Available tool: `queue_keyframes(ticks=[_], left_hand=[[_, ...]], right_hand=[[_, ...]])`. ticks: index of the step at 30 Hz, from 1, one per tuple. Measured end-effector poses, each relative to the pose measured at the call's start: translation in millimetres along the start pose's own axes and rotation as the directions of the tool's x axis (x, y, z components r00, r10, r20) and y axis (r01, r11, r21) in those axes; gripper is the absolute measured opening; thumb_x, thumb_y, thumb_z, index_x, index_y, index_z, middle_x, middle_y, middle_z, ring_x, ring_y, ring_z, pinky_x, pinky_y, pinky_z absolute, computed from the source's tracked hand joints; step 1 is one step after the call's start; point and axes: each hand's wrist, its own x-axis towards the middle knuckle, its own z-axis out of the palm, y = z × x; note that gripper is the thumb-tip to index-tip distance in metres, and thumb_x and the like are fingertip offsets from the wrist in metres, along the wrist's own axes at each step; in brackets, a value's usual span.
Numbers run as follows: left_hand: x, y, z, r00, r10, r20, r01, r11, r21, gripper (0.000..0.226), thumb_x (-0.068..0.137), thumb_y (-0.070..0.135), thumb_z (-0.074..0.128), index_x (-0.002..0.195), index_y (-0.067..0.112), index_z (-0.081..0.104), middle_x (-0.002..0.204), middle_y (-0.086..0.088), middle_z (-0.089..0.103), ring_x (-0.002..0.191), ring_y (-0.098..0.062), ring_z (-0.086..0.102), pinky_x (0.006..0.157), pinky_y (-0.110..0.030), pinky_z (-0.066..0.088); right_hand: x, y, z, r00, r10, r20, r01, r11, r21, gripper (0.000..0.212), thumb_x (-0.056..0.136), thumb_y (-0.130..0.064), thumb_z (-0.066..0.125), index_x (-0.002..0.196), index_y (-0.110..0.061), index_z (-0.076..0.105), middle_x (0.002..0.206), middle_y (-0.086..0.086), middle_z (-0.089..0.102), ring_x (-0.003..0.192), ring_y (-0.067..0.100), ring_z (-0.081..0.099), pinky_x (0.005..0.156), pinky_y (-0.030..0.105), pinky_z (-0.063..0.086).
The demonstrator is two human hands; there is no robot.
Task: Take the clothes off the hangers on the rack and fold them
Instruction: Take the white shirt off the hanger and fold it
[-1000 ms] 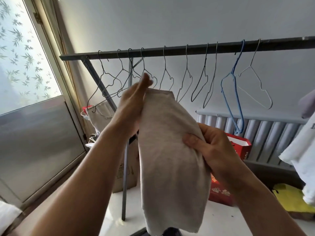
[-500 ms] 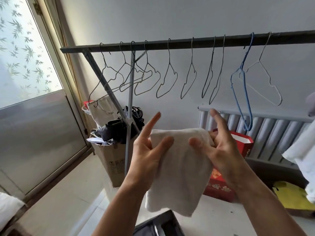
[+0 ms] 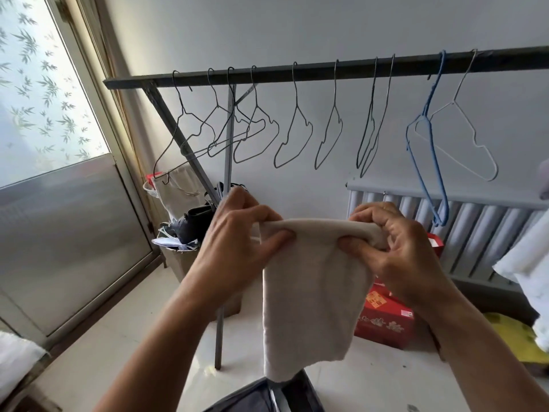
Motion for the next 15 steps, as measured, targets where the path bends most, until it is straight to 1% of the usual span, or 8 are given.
queue_keyframes(ticks=[2, 3, 5, 7, 9, 12, 13, 15], left_hand=[[3.6, -1.8, -3.2, 0.997, -0.065, 0.052, 0.077, 0.962, -0.264, 0.023, 0.078, 0.047, 0.072, 0.089, 0.026, 0.074, 0.107, 0.008, 0.057, 0.105, -0.007, 0.057, 0.092, -0.028, 0.046], [5.2, -0.4, -1.4, 0.991, -0.098, 0.095, 0.129, 0.891, -0.434, 0.029, 0.080, 0.044, 0.070, 0.094, 0.020, 0.073, 0.109, 0.006, 0.063, 0.104, -0.009, 0.061, 0.091, -0.032, 0.048], [7.6, 4.3, 6.5, 0.978, -0.150, 0.147, 0.209, 0.757, -0.619, 0.036, 0.085, 0.035, 0.062, 0.099, 0.002, 0.066, 0.092, -0.006, 0.065, 0.083, -0.016, 0.059, 0.076, -0.036, 0.047], [10.3, 7.6, 16.0, 0.975, -0.198, 0.104, 0.217, 0.727, -0.651, 0.027, 0.090, 0.031, 0.058, 0.088, 0.004, 0.059, 0.074, -0.006, 0.054, 0.068, -0.016, 0.048, 0.063, -0.034, 0.039], [13.4, 9.4, 21.7, 0.972, -0.231, 0.045, 0.208, 0.754, -0.622, 0.025, 0.093, 0.032, 0.058, 0.084, 0.010, 0.056, 0.067, 0.000, 0.050, 0.062, -0.013, 0.044, 0.056, -0.031, 0.036], [20.2, 9.1, 23.1, 0.966, -0.260, 0.005, 0.213, 0.782, -0.586, 0.034, 0.090, 0.039, 0.058, 0.091, 0.004, 0.058, 0.070, -0.008, 0.056, 0.064, -0.016, 0.049, 0.057, -0.040, 0.043], [22.1, 9.4, 23.5, 0.965, -0.264, 0.002, 0.216, 0.785, -0.580, 0.037, 0.087, 0.041, 0.058, 0.092, 0.005, 0.059, 0.073, -0.011, 0.059, 0.065, -0.018, 0.052, 0.058, -0.043, 0.046], [24.2, 10.4, 23.6, 0.958, -0.286, 0.009, 0.238, 0.779, -0.580, 0.038, 0.084, 0.044, 0.060, 0.093, 0.007, 0.061, 0.074, -0.012, 0.061, 0.065, -0.020, 0.054, 0.058, -0.047, 0.049]], right_hand=[[3.1, -3.3, -3.5, 0.998, 0.041, 0.042, -0.049, 0.980, 0.193, 0.025, 0.077, -0.030, 0.075, 0.094, -0.013, 0.069, 0.094, -0.007, 0.068, 0.084, 0.006, 0.065, 0.069, 0.020, 0.054], [4.6, -4.3, -3.5, 0.997, 0.050, 0.064, -0.065, 0.961, 0.270, 0.030, 0.078, -0.033, 0.075, 0.092, -0.007, 0.067, 0.085, -0.004, 0.067, 0.078, 0.009, 0.064, 0.065, 0.021, 0.053], [7.4, -4.8, -0.3, 0.994, 0.077, 0.078, -0.100, 0.927, 0.361, 0.039, 0.079, -0.035, 0.074, 0.089, 0.001, 0.062, 0.075, 0.001, 0.061, 0.072, 0.014, 0.060, 0.062, 0.023, 0.050], [10.7, -3.8, 3.9, 0.991, 0.116, 0.064, -0.132, 0.902, 0.411, 0.047, 0.077, -0.043, 0.075, 0.089, 0.000, 0.062, 0.077, 0.004, 0.060, 0.074, 0.017, 0.060, 0.065, 0.027, 0.051], [12.1, -1.0, 5.9, 0.984, 0.163, 0.075, -0.180, 0.868, 0.462, 0.059, 0.064, -0.061, 0.079, 0.088, -0.008, 0.067, 0.080, 0.004, 0.066, 0.076, 0.018, 0.064, 0.066, 0.028, 0.053], [2.5, 8.0, 6.9, 0.946, 0.191, 0.261, -0.313, 0.737, 0.599, 0.069, 0.049, -0.068, 0.082, 0.095, -0.017, 0.075, 0.098, 0.008, 0.074, 0.094, 0.024, 0.071, 0.075, 0.030, 0.058], [-4.1, 7.5, 8.8, 0.925, 0.185, 0.331, -0.357, 0.721, 0.594, 0.068, 0.048, -0.067, 0.083, 0.097, -0.021, 0.076, 0.101, 0.008, 0.074, 0.097, 0.025, 0.071, 0.076, 0.030, 0.058], [-16.0, 7.4, 13.8, 0.891, 0.236, 0.387, -0.426, 0.726, 0.540, 0.046, 0.055, -0.051, 0.087, 0.092, -0.025, 0.077, 0.096, 0.005, 0.075, 0.090, 0.022, 0.073, 0.069, 0.028, 0.059]])
